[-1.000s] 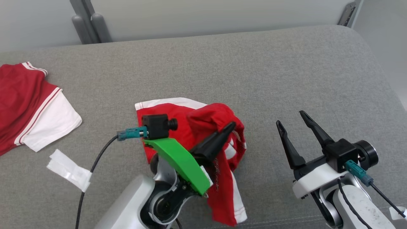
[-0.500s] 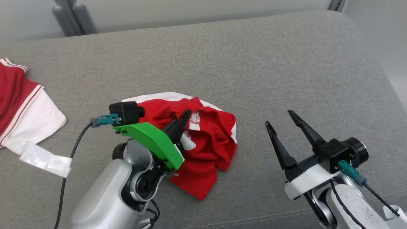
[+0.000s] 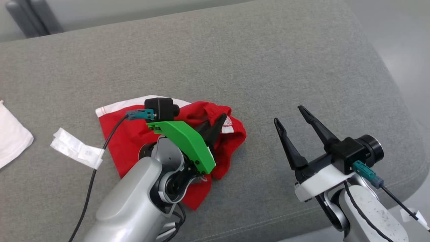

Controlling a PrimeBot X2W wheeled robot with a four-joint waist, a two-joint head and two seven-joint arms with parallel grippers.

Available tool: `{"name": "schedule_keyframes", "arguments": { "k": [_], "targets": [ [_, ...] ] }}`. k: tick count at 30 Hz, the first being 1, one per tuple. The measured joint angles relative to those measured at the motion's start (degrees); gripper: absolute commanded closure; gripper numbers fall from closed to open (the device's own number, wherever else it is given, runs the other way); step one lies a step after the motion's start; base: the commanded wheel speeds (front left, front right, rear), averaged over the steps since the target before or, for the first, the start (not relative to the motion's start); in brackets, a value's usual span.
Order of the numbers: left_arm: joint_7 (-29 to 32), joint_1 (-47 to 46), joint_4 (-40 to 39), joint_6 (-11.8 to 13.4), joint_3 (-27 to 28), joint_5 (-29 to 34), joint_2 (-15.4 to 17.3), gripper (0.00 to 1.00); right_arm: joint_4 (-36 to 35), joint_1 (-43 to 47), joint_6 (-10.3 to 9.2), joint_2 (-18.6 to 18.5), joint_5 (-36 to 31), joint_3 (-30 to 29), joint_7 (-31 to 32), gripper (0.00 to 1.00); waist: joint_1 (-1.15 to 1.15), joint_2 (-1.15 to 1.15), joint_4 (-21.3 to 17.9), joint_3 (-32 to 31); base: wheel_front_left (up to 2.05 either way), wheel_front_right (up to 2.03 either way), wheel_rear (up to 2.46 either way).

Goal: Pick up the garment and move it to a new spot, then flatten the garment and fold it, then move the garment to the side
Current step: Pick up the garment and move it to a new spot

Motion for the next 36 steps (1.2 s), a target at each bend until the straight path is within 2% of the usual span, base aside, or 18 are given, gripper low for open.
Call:
{"name": "schedule_keyframes", "arguments": {
  "k": [1,10,13,25,36],
  "targets": [
    [0.0,-0.2,0.5,0.0,-0.2,0.0,0.0,0.00,0.1,-0.1,0.00,0.1,0.0,0.0,0.0,0.00,0.00,0.00,-0.5,0.3,0.00,0.00,0.00],
    [-0.9,-1.4,2.4,0.1,-2.1,0.1,-0.1,0.00,1.2,-0.6,-0.26,0.2,0.0,-1.5,-0.2,0.00,0.00,0.00,-3.3,2.3,0.00,0.00,0.00],
    [-1.7,-1.9,2.3,-0.9,-2.8,0.0,-0.1,0.00,1.4,-0.6,-0.69,0.2,0.0,-1.9,-0.2,0.00,0.00,0.00,-2.9,2.3,0.00,0.00,0.00],
    [-5.6,-2.0,-0.1,-2.8,-5.9,0.7,-0.1,0.00,2.1,-0.5,-0.46,-0.8,-1.2,-0.8,-0.2,0.00,0.00,0.00,2.1,0.1,0.00,0.00,0.00],
    [-8.9,4.4,-2.5,-2.2,-7.4,3.2,0.1,0.00,2.3,1.8,0.69,-1.2,-1.7,1.6,-0.2,0.00,0.00,0.00,7.9,-3.3,0.00,0.00,0.00]
  ]
}}
